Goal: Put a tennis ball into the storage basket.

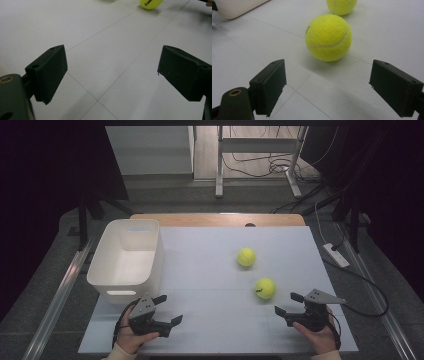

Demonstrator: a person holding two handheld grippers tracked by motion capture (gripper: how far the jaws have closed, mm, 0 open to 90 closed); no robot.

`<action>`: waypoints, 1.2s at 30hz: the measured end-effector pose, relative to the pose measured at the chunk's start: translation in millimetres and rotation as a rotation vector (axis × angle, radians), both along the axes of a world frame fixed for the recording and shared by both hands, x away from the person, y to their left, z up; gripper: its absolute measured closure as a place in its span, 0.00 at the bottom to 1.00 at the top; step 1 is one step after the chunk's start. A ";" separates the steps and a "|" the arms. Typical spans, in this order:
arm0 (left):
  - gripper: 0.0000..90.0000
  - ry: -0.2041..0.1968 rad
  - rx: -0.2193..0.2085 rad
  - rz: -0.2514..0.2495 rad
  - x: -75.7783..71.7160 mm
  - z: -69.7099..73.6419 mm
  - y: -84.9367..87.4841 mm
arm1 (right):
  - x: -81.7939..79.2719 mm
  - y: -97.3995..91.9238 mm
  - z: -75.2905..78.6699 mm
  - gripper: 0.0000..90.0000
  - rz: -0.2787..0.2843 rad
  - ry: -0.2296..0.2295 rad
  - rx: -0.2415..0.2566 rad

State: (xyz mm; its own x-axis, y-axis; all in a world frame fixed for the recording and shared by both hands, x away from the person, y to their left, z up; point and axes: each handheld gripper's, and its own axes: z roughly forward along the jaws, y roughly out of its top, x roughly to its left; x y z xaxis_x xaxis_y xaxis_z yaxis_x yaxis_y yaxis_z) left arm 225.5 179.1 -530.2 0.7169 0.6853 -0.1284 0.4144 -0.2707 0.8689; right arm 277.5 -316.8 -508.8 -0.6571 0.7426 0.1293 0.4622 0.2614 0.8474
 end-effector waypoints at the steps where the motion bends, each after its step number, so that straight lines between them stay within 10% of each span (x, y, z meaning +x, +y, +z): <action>1: 0.11 0.000 0.001 0.000 0.0 0.0 0.0 | 0.3 0.4 -0.3 0.15 0.003 0.001 -0.001; 36: 0.10 -0.004 0.009 0.031 -2.2 18.5 -10.1 | 10.6 1.8 -4.2 0.16 0.035 0.015 0.027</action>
